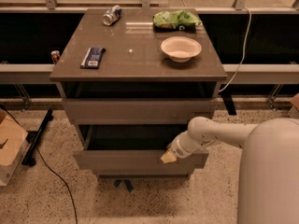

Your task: Open middle drawer

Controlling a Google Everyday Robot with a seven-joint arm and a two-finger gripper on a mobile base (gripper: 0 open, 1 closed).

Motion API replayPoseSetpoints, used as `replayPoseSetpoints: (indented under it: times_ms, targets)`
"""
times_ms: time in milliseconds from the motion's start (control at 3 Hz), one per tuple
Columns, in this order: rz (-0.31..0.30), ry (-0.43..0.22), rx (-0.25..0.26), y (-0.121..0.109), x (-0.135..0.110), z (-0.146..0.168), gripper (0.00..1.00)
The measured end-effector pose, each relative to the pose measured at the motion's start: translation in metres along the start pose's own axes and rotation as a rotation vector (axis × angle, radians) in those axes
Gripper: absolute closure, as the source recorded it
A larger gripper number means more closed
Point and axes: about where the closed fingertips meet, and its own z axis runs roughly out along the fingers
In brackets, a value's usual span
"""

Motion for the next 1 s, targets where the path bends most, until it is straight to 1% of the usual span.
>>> replayPoseSetpoints:
  times_ms: [333, 667, 1000]
  targets:
    - [0.000, 0.000, 0.000, 0.0003, -0.0012, -0.0023, 0.40]
    - [0.000, 0.000, 0.000, 0.0006, -0.0021, -0.0040, 0.17]
    - [0.000, 0.000, 0.000, 0.0006, -0.0024, -0.0045, 0.00]
